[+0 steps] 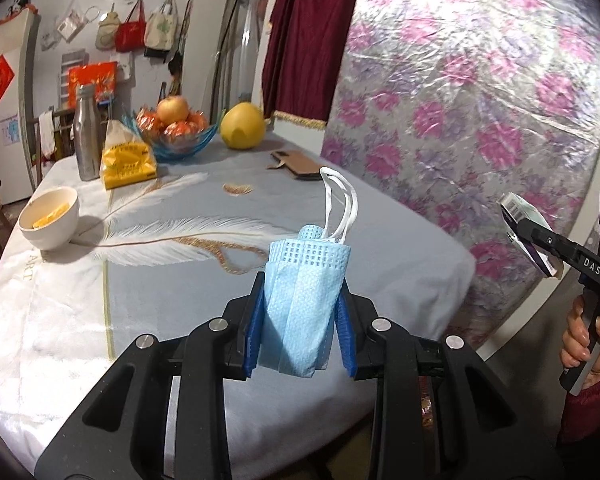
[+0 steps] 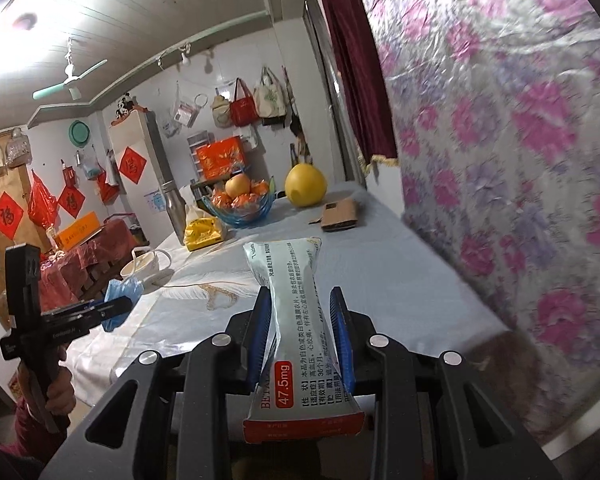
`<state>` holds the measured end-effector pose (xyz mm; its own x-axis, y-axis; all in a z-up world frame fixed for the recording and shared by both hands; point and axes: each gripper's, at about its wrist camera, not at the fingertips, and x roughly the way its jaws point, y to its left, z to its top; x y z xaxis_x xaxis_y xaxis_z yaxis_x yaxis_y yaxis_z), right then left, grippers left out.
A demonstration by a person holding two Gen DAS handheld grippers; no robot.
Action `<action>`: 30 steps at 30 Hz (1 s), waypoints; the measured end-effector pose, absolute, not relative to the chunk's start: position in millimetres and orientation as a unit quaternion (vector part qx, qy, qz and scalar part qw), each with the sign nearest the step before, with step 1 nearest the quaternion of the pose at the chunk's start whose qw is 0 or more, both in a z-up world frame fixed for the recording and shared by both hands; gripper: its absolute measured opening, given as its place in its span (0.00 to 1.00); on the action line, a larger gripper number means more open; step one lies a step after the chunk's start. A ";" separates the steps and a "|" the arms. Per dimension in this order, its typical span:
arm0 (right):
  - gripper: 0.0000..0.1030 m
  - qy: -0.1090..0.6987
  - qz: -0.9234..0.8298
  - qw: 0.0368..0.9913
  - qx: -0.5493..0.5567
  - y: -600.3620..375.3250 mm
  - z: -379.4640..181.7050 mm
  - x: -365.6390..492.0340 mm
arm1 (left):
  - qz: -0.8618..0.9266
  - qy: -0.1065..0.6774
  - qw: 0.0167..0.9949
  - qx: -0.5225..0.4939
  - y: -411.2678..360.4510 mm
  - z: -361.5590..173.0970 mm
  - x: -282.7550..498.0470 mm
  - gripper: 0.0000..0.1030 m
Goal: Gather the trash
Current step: 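Lift the mask and sachet and carry both toward the red wastebasket, then lower both tools over the wastebasket and open them to drop the mask and sachet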
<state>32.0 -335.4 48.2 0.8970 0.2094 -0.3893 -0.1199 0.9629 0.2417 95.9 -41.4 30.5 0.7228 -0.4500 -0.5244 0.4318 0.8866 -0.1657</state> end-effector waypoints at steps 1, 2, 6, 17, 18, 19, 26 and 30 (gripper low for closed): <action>0.29 0.208 0.081 0.969 0.104 -339.6 50.2 24.4 | -0.242 0.282 0.928 -0.014 -45.5 34.2 90.5 0.32; 0.29 0.204 0.077 0.970 0.102 -344.2 52.0 14.8 | -0.247 0.278 0.928 -0.013 -49.7 37.3 85.0 0.32; 0.29 0.197 0.062 0.974 0.098 -361.5 55.7 -16.1 | -0.265 0.269 0.926 -0.004 -65.5 44.7 71.4 0.32; 0.29 0.220 0.023 0.970 0.105 -403.5 37.6 -54.7 | -0.323 0.271 0.906 0.028 -128.4 45.5 47.8 0.32; 0.29 0.229 0.019 0.967 0.105 -407.3 31.0 -55.4 | -0.328 0.274 0.904 0.031 -134.4 43.7 47.0 0.32; 0.29 0.237 0.017 0.966 0.106 -409.8 25.5 -56.5 | -0.335 0.279 0.899 0.035 -142.1 40.5 45.7 0.32; 0.29 0.305 -0.010 0.944 0.126 -439.4 -31.1 -60.5 | -0.369 0.308 0.875 0.056 -187.3 18.3 41.5 0.32; 0.29 0.342 -0.022 0.929 0.141 -454.1 -65.9 -61.4 | -0.384 0.322 0.863 0.070 -209.1 6.0 37.2 0.32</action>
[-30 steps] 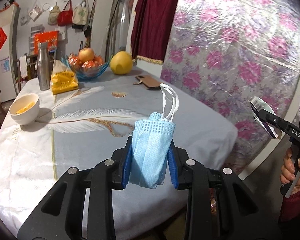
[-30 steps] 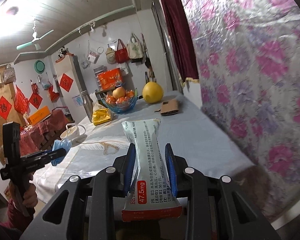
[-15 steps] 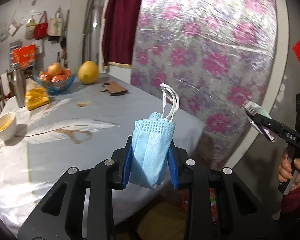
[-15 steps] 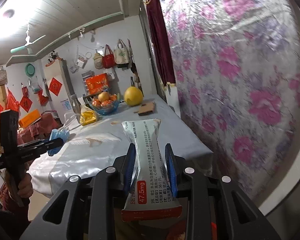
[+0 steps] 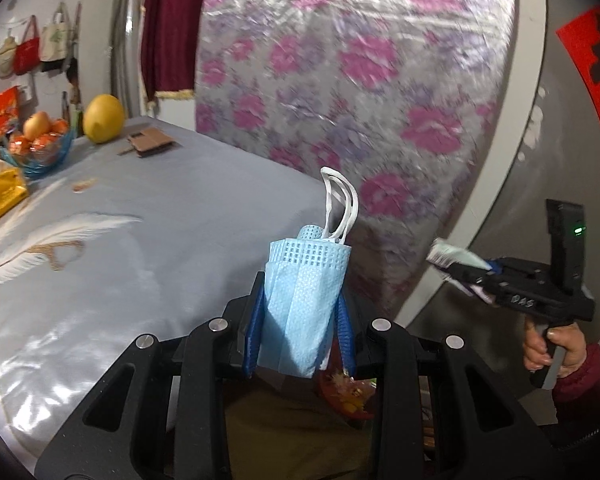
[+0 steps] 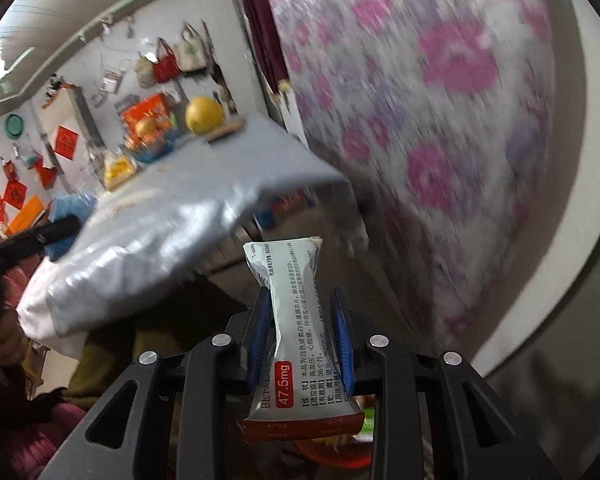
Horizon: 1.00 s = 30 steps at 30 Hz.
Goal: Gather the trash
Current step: 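Lower both tools over the wastebasket and open them to drop the mask and sachet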
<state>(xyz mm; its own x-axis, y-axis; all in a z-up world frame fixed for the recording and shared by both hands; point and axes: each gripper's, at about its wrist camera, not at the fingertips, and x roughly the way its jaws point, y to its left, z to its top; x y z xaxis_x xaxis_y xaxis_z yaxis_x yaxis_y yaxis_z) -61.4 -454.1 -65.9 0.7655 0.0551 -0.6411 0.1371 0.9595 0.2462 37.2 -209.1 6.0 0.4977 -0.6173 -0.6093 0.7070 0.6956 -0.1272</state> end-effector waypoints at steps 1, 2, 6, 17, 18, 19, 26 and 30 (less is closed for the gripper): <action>0.29 0.354 -0.025 0.923 0.146 -458.5 -78.0 -61.6 | -0.389 0.326 0.858 0.075 -216.6 2.1 35.9 0.32; 0.29 0.362 -0.027 0.920 0.149 -460.8 -85.7 -61.8 | -0.392 0.329 0.856 0.077 -220.9 0.3 35.0 0.32; 0.29 0.398 -0.040 0.901 0.167 -474.4 -125.7 -62.8 | -0.405 0.338 0.845 0.090 -240.5 -8.9 29.9 0.32; 0.42 0.466 -0.062 0.851 0.233 -497.2 -216.6 -52.6 | -0.434 0.366 0.813 0.131 -284.7 -37.5 15.0 0.32; 0.42 0.462 -0.064 0.853 0.233 -498.6 -213.6 -53.5 | -0.436 0.369 0.810 0.134 -287.1 -39.9 13.4 0.32; 0.42 0.456 -0.067 0.857 0.231 -501.7 -209.0 -54.7 | -0.439 0.371 0.806 0.137 -290.6 -42.9 11.6 0.32; 0.51 0.390 -0.097 0.884 0.240 -528.6 -164.1 -74.0 | -0.465 0.393 0.777 0.159 -314.9 -67.1 -0.4 0.32; 0.51 0.372 -0.105 0.890 0.244 -540.8 -153.5 -80.0 | -0.479 0.409 0.758 0.172 -331.0 -84.7 -5.3 0.32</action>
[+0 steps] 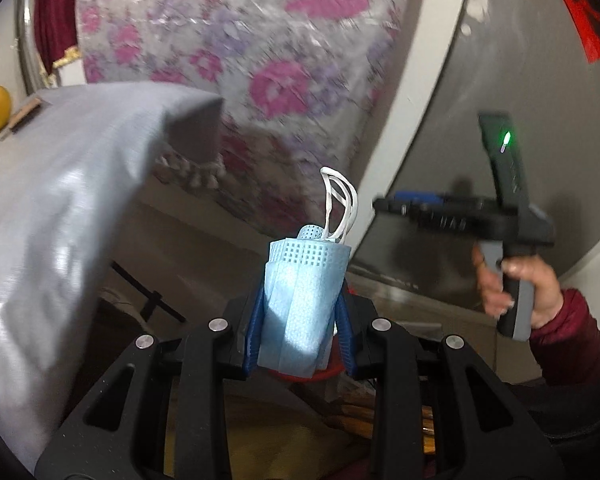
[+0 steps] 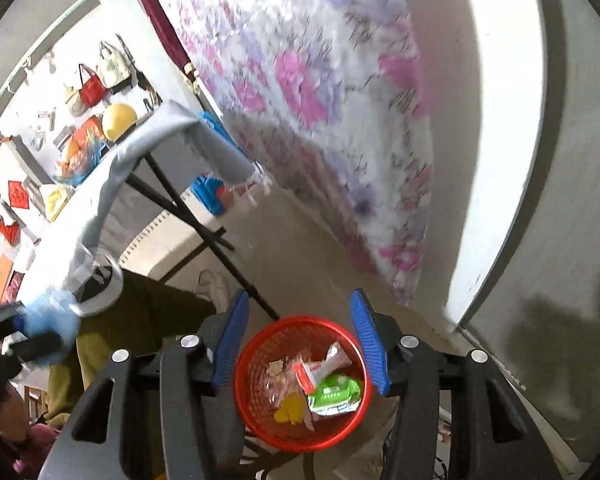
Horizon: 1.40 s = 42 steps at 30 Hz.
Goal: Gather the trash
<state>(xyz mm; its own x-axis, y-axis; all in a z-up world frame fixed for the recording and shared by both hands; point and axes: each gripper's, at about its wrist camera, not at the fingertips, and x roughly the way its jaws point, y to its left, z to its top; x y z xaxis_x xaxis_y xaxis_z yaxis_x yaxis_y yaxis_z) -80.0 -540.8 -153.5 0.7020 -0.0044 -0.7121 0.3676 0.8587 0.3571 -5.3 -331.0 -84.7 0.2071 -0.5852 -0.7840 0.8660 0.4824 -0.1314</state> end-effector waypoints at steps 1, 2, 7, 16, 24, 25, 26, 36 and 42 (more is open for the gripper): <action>0.51 0.367 -0.106 0.891 0.245 -542.6 -151.1 -81.3 | -0.482 0.416 0.751 0.174 -335.6 -90.2 -6.1 0.32; 0.51 0.365 -0.106 0.891 0.246 -544.9 -149.9 -82.9 | -0.484 0.421 0.746 0.178 -339.3 -95.0 -7.2 0.32; 0.52 0.357 -0.106 0.894 0.250 -547.8 -144.9 -88.0 | -0.495 0.435 0.723 0.208 -360.0 -115.8 -17.4 0.32; 0.52 0.356 -0.106 0.892 0.257 -551.4 -152.5 -90.1 | -0.505 0.467 0.684 0.240 -400.1 -154.8 -17.9 0.34; 0.52 0.349 -0.109 0.891 0.267 -558.5 -154.7 -97.4 | -0.482 0.490 0.678 0.261 -409.4 -185.8 -7.7 0.68; 0.52 0.349 -0.109 0.891 0.268 -558.9 -154.8 -98.2 | -0.479 0.492 0.680 0.257 -408.3 -186.5 -6.1 0.68; 0.52 0.348 -0.108 0.892 0.269 -559.0 -155.0 -98.3 | -0.476 0.493 0.683 0.254 -406.7 -186.1 -3.7 0.68; 0.55 0.355 -0.094 0.896 0.249 -544.0 -149.0 -93.5 | -0.442 0.461 0.740 0.210 -376.7 -153.7 12.4 0.82; 0.62 0.362 -0.085 0.905 0.209 -519.9 -132.0 -93.5 | -0.420 0.430 0.774 0.198 -359.3 -133.1 9.9 0.84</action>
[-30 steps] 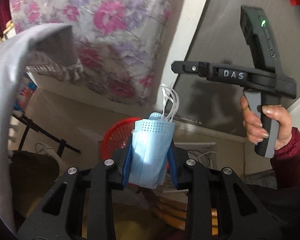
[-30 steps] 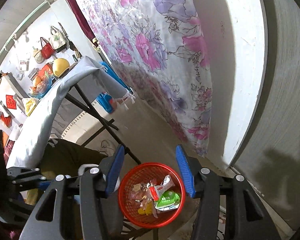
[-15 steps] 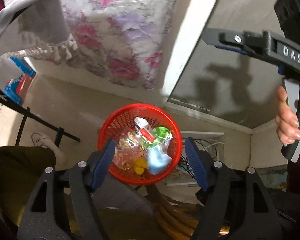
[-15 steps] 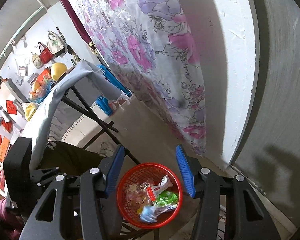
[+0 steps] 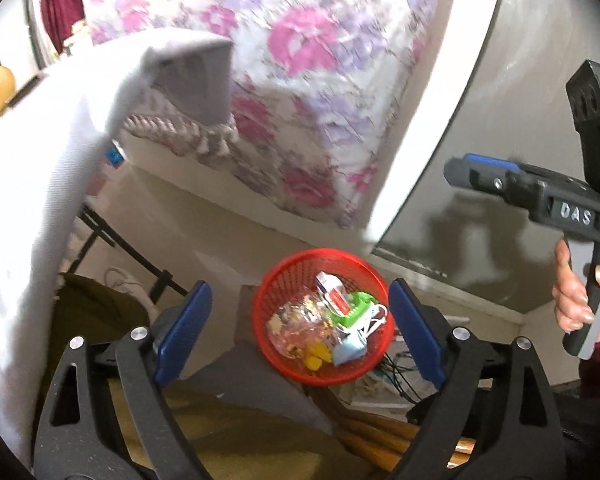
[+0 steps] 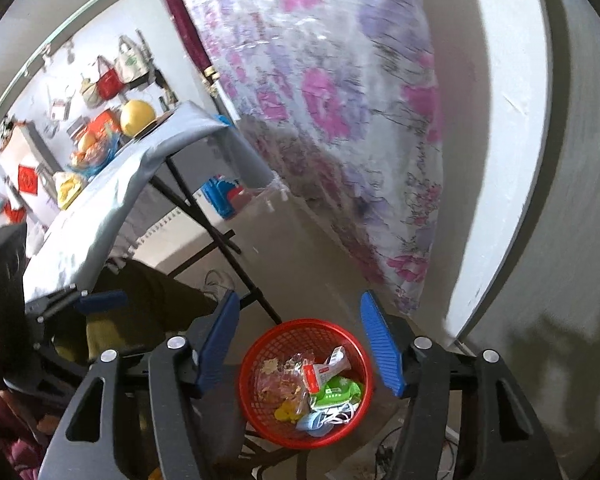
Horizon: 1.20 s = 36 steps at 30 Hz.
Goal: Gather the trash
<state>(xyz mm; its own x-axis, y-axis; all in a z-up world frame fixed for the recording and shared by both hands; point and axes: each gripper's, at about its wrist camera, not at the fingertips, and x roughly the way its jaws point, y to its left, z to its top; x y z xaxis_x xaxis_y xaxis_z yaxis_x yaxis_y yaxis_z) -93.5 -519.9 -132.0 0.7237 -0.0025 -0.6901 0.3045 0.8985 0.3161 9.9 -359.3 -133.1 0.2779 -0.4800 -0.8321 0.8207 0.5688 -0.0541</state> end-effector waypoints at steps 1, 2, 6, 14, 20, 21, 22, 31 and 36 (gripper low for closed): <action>0.64 0.363 -0.085 0.906 0.202 -515.9 -128.3 -94.5 | -0.416 0.423 0.780 0.198 -355.9 -129.4 8.8 0.85; 0.67 0.364 -0.086 0.907 0.194 -511.3 -123.2 -96.0 | -0.411 0.415 0.787 0.199 -352.1 -124.7 6.6 0.85; 0.79 0.369 -0.096 0.909 0.169 -496.2 -103.3 -104.7 | -0.410 0.399 0.798 0.190 -341.2 -112.2 -0.1 0.89; 0.87 0.437 -0.112 0.884 0.124 -462.1 -88.9 -117.4 | -0.407 0.391 0.800 0.204 -325.9 -107.1 -14.8 0.91; 0.94 0.473 -0.134 0.869 0.049 -433.3 -93.9 -131.2 | -0.402 0.395 0.795 0.223 -317.2 -110.5 -28.9 0.91; 0.94 0.477 -0.137 0.867 0.045 -431.6 -96.7 -132.2 | -0.401 0.394 0.796 0.224 -315.3 -109.8 -29.9 0.91; 0.94 0.479 -0.139 0.865 0.045 -431.4 -99.6 -132.6 | -0.398 0.392 0.799 0.223 -312.8 -108.9 -30.5 0.91; 0.94 0.497 -0.127 0.856 0.066 -429.8 -125.6 -121.8 | -0.379 0.403 0.805 0.215 -307.1 -112.1 -21.6 0.93; 0.94 0.504 -0.119 0.852 0.072 -428.4 -136.5 -117.5 | -0.377 0.411 0.800 0.222 -311.0 -118.8 -19.5 0.93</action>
<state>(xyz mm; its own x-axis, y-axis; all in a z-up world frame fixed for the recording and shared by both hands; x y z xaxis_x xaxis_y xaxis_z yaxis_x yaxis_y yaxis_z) -117.5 -428.4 -136.5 0.4634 -0.1308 -0.8765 0.2760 0.9612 0.0024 -19.5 -311.0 -118.8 0.3779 -0.4207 -0.8247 0.7851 0.6177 0.0446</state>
